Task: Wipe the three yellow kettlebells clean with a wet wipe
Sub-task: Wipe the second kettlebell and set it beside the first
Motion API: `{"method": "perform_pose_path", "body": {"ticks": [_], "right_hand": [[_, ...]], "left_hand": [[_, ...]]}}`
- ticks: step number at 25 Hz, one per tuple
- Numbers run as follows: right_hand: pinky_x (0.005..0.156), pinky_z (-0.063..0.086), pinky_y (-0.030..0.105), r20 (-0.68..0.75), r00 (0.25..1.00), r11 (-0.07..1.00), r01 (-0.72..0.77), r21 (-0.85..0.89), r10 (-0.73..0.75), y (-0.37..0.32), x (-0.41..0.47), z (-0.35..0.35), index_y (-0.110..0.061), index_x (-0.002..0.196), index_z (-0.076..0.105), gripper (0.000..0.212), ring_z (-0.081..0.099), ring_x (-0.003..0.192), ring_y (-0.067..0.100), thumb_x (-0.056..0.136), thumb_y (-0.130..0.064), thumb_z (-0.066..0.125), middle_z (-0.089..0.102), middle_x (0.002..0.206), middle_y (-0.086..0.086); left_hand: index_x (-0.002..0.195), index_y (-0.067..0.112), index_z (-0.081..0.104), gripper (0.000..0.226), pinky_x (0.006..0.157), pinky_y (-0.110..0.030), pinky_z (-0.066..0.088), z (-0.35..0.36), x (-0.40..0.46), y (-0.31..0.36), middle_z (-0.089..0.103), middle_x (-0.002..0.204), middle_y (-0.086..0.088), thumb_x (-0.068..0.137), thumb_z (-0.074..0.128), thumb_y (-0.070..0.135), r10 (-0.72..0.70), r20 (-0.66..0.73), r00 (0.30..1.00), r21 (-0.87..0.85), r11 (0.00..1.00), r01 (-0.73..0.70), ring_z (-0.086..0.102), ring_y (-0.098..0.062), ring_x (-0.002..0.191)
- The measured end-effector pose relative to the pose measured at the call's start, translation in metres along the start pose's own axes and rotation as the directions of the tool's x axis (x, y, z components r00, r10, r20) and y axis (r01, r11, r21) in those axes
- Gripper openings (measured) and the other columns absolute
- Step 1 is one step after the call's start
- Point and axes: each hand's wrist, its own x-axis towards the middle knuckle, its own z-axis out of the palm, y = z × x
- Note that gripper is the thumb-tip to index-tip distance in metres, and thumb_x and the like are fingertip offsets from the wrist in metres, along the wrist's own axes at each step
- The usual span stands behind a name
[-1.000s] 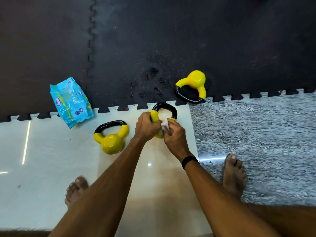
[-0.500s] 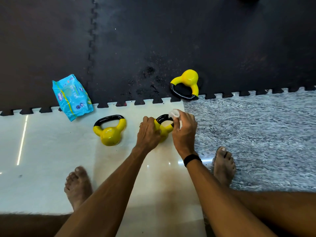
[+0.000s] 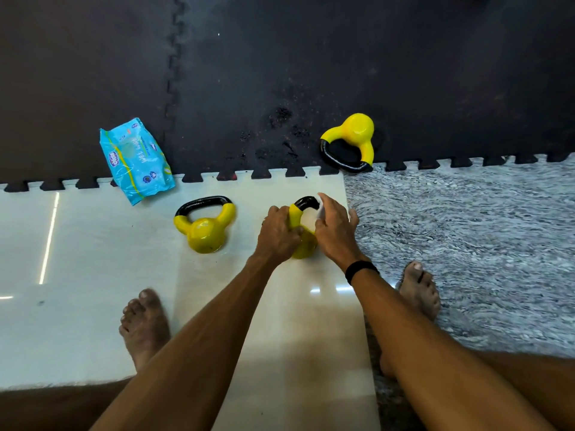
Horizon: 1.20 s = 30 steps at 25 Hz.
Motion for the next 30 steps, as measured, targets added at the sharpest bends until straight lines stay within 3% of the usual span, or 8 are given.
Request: {"method": "perform_pose_path", "body": {"ticks": [2, 6, 11, 16, 20, 22, 26, 30], "right_hand": [[0.115, 0.010, 0.046, 0.044, 0.999, 1.000, 0.019, -0.012, -0.018, -0.009, 0.001, 0.001, -0.012, 0.140, 0.042, 0.055, 0.036, 0.137, 0.023, 0.085, -0.007, 0.037, 0.047, 0.143, 0.008], [0.116, 0.009, 0.048, 0.122, 0.915, 0.910, 0.398, -0.113, -0.385, -0.019, 0.000, 0.006, -0.011, 0.132, 0.052, 0.056, 0.038, 0.135, 0.027, 0.077, -0.011, 0.041, 0.052, 0.136, 0.008], [0.116, 0.011, 0.046, 0.129, 0.991, 0.998, -0.037, -0.052, 0.044, 0.017, 0.005, -0.004, -0.010, 0.135, 0.044, 0.065, 0.050, 0.120, 0.028, 0.071, -0.005, 0.052, 0.059, 0.113, 0.007], [0.118, 0.010, 0.042, 0.087, 0.968, 0.972, 0.229, 0.059, -0.233, -0.017, 0.012, 0.008, -0.011, 0.122, 0.057, 0.060, 0.048, 0.123, 0.023, 0.064, -0.007, 0.046, 0.060, 0.122, 0.006], [0.110, 0.030, 0.050, 0.142, 0.969, 0.970, -0.217, 0.110, 0.201, 0.025, 0.008, 0.000, -0.007, 0.134, 0.046, 0.063, 0.049, 0.123, 0.034, 0.072, 0.002, 0.053, 0.056, 0.130, 0.015], [0.104, 0.039, 0.049, 0.142, 0.971, 0.951, -0.221, 0.217, 0.193, 0.010, 0.015, 0.002, -0.007, 0.126, 0.053, 0.059, 0.052, 0.117, 0.035, 0.069, 0.008, 0.049, 0.060, 0.123, 0.015], [0.102, 0.043, 0.036, 0.061, 0.998, 0.952, -0.031, 0.305, 0.013, -0.009, 0.016, 0.017, -0.011, 0.126, 0.055, 0.066, 0.051, 0.120, 0.026, 0.065, 0.012, 0.046, 0.058, 0.126, 0.009], [0.099, 0.043, 0.037, 0.112, 0.955, 0.905, -0.296, 0.305, 0.274, 0.021, 0.003, 0.011, -0.007, 0.132, 0.046, 0.067, 0.049, 0.122, 0.031, 0.069, 0.015, 0.043, 0.054, 0.130, 0.016]], "left_hand": [[0.106, 0.003, 0.054, 0.030, 0.077, -0.040, 0.043, 0.003, -0.007, -0.002, 0.052, 0.106, -0.017, 0.082, 0.066, 0.017, -0.008, -0.008, 1.000, -0.037, 0.999, 0.008, 0.052, -0.032, 0.095], [0.106, 0.000, 0.054, 0.032, 0.074, -0.032, 0.037, 0.004, -0.011, -0.003, 0.053, 0.107, -0.018, 0.081, 0.068, 0.014, 0.007, -0.040, 0.999, -0.062, 0.998, -0.009, 0.051, -0.031, 0.095], [0.110, 0.007, 0.052, 0.031, 0.076, -0.036, 0.039, 0.009, -0.012, 0.001, 0.051, 0.110, -0.013, 0.084, 0.064, 0.019, -0.028, -0.047, 0.999, -0.042, 0.999, 0.026, 0.051, -0.030, 0.099], [0.109, 0.005, 0.052, 0.033, 0.074, -0.035, 0.039, 0.011, -0.009, 0.003, 0.051, 0.109, -0.012, 0.082, 0.066, 0.018, -0.051, -0.067, 0.996, -0.074, 0.996, 0.046, 0.051, -0.029, 0.097], [0.111, 0.007, 0.051, 0.030, 0.075, -0.036, 0.038, 0.015, -0.009, 0.003, 0.050, 0.112, -0.013, 0.086, 0.061, 0.019, -0.040, -0.071, 0.997, -0.035, 0.999, 0.037, 0.049, -0.032, 0.101], [0.111, 0.006, 0.050, 0.031, 0.075, -0.037, 0.039, 0.018, -0.008, 0.003, 0.050, 0.111, -0.013, 0.085, 0.062, 0.020, -0.042, -0.085, 0.995, -0.022, 0.999, 0.040, 0.049, -0.032, 0.101], [0.108, 0.005, 0.050, 0.032, 0.072, -0.034, 0.038, 0.018, -0.009, 0.007, 0.050, 0.107, -0.013, 0.083, 0.064, 0.019, -0.055, -0.091, 0.994, -0.053, 0.997, 0.051, 0.050, -0.029, 0.096], [0.107, 0.002, 0.050, 0.027, 0.076, -0.037, 0.036, 0.025, -0.005, 0.006, 0.050, 0.110, -0.016, 0.083, 0.059, 0.010, -0.015, -0.119, 0.993, -0.030, 0.999, 0.012, 0.048, -0.034, 0.100]]}}
